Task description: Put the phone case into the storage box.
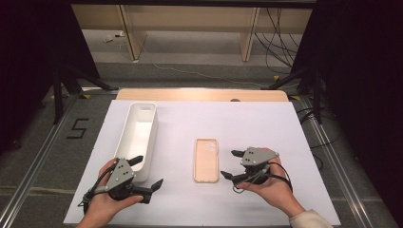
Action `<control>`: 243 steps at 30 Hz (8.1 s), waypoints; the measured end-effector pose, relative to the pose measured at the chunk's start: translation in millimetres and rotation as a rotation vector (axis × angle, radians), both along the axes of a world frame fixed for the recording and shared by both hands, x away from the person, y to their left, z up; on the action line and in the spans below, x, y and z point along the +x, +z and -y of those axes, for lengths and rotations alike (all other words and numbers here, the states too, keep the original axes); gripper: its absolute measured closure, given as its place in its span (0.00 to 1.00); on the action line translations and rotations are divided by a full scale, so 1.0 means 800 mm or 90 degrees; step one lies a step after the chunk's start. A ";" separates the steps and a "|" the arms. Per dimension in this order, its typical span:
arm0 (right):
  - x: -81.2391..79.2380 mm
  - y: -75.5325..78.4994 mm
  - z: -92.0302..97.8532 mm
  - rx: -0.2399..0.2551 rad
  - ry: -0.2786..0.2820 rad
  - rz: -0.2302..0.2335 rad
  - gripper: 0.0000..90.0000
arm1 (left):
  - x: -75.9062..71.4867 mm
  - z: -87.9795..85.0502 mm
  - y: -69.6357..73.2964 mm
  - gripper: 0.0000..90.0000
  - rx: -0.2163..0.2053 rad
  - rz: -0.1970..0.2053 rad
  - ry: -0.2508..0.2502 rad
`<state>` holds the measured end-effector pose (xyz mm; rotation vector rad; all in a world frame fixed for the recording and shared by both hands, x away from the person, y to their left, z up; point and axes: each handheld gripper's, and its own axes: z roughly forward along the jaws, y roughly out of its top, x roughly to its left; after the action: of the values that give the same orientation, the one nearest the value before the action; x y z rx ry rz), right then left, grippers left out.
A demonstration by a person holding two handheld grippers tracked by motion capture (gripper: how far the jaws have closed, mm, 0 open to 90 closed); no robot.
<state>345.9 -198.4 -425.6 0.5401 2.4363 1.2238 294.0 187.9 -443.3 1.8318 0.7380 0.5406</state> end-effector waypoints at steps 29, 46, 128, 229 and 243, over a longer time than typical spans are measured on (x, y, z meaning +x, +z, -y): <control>0.025 -0.025 -0.062 -0.137 0.067 -0.033 0.26 | 0.000 0.002 0.000 0.00 0.002 0.002 -0.003; 0.030 -0.042 -0.091 -0.240 0.110 -0.055 0.26 | 0.000 0.002 0.000 0.00 0.000 0.002 -0.004; 0.036 -0.042 -0.144 -0.468 0.233 -0.065 0.61 | -0.001 0.002 0.001 0.01 -0.002 0.001 -0.009; 0.030 -0.040 -0.154 -0.510 0.288 -0.075 0.93 | -0.002 0.003 0.000 0.01 0.000 0.000 -0.014; 0.030 -0.039 -0.153 -0.510 0.289 -0.084 0.97 | -0.002 0.003 0.000 0.01 0.000 0.000 -0.015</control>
<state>370.1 -76.4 -456.6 -0.1788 2.9556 0.2435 292.3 185.6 -443.0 1.8378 0.7161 0.5256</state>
